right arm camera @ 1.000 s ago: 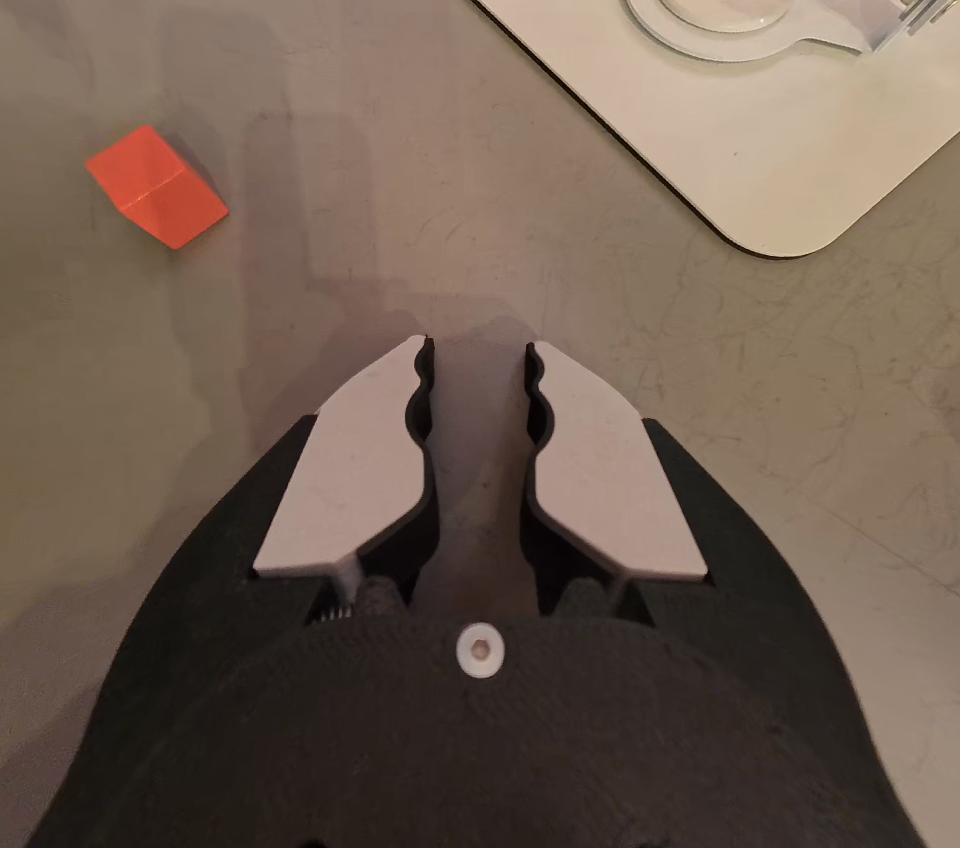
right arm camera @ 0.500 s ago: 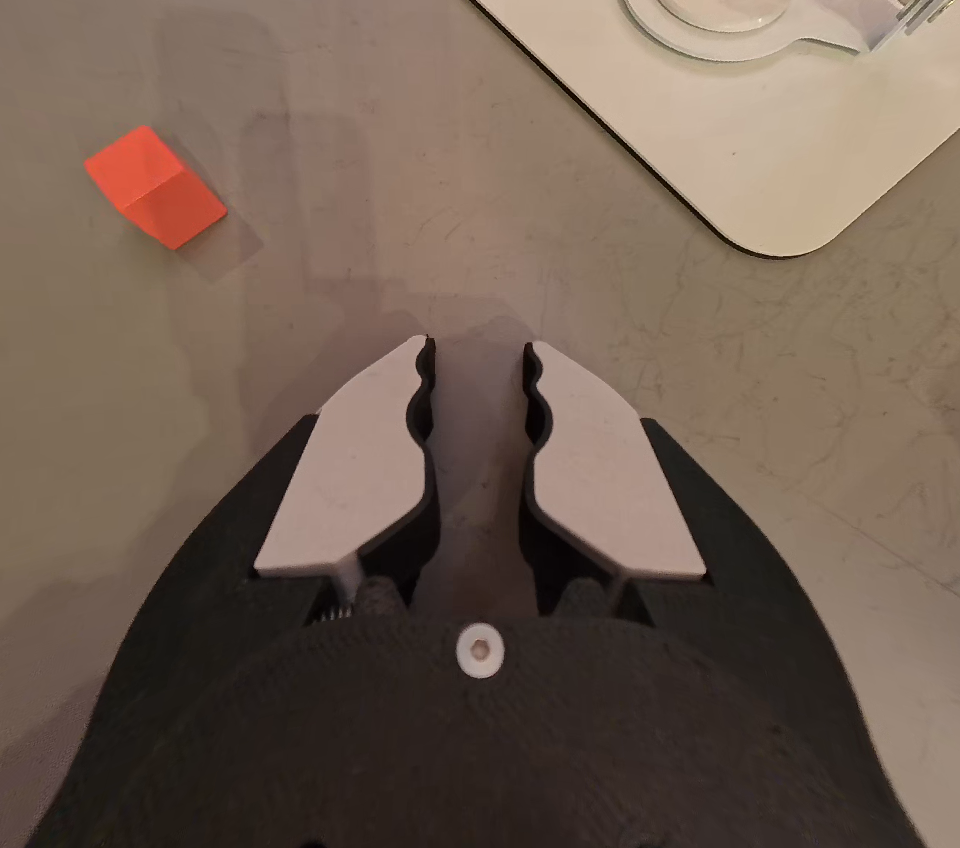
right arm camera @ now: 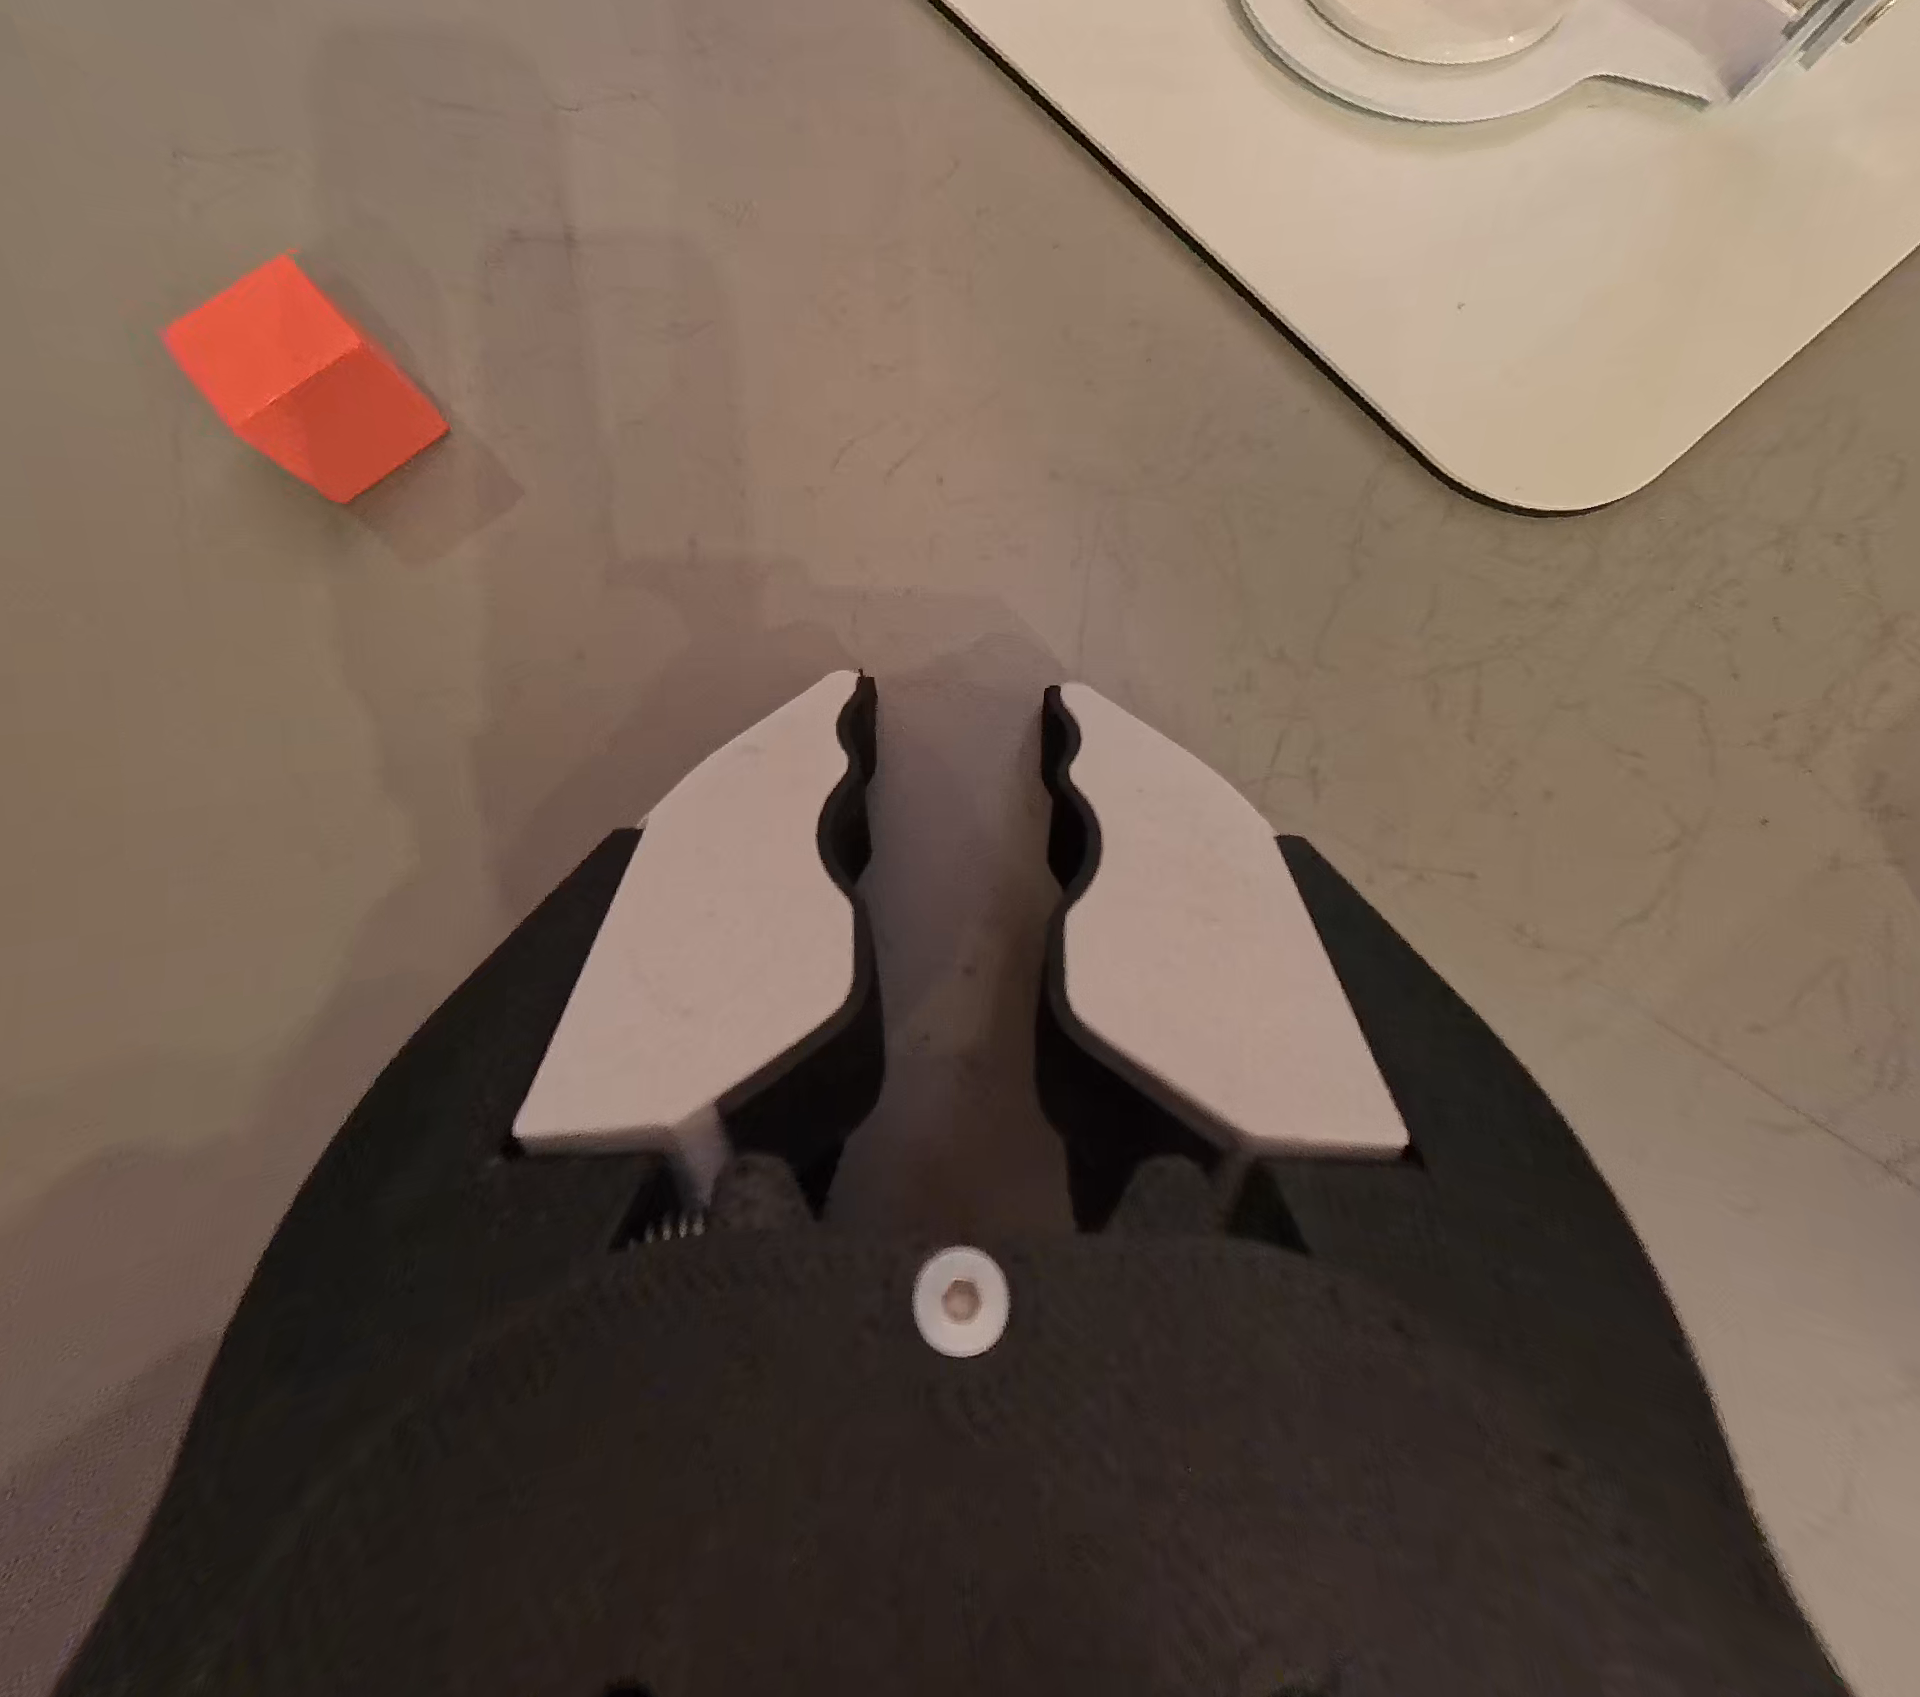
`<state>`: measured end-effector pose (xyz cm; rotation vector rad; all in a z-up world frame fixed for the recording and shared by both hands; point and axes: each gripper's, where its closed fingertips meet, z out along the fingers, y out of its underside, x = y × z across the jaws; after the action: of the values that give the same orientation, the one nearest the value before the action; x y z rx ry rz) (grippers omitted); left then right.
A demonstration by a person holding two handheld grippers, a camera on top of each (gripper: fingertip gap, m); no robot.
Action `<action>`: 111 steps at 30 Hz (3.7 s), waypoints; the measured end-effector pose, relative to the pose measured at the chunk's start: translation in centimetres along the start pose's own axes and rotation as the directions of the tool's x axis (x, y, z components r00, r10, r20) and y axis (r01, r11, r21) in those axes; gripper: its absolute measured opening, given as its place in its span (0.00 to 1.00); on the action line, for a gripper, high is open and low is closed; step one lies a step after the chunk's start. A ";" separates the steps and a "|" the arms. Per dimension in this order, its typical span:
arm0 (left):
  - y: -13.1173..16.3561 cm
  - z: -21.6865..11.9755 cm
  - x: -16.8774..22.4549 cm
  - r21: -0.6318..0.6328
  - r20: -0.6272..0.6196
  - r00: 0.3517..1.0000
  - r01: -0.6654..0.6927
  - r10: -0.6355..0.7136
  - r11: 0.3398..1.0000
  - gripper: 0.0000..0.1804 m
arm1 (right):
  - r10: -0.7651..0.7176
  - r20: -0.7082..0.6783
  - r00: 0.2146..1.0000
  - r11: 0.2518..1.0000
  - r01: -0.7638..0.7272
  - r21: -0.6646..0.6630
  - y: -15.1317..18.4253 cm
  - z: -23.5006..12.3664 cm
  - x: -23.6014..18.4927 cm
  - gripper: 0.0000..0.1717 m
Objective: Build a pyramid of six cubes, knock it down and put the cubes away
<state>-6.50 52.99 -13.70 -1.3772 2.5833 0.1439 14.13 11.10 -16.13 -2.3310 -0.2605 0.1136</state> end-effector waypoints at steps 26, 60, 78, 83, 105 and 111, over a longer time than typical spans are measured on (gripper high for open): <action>0.8 -2.1 1.1 -0.028 -0.012 0.968 0.250 -0.250 0.968 0.21 | 0.019 -0.019 1.000 1.000 -0.019 0.003 0.0 -0.1 0.2 0.14; -23.7 -3.4 28.4 0.055 -0.251 0.938 0.261 -0.240 0.964 0.21 | -0.006 0.004 1.000 1.000 0.006 0.001 -0.1 0.0 -0.1 0.14; -23.5 -3.9 28.0 0.295 -0.263 0.962 0.003 0.078 0.956 0.16 | -0.024 0.022 0.999 1.000 0.024 0.002 -0.2 0.1 -0.2 0.14; -24.2 -3.9 28.0 0.336 -0.299 0.953 0.059 0.047 0.940 0.16 | -0.025 0.023 0.999 1.000 0.025 0.002 -0.2 0.1 -0.2 0.14; -26.1 -3.8 28.2 0.358 -0.325 0.943 0.195 -0.074 0.913 0.16 | -0.020 0.018 1.000 1.000 0.020 0.002 -0.3 0.3 -0.1 0.13; -26.2 -3.7 28.1 0.364 -0.327 0.942 0.195 -0.072 0.911 0.16 | -0.020 0.019 1.000 1.000 0.020 0.002 -0.3 0.2 -0.2 0.13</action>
<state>-0.55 14.95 -16.21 -1.5061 2.5380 -0.6273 13.88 11.39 -16.10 -2.3257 -0.2926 0.1258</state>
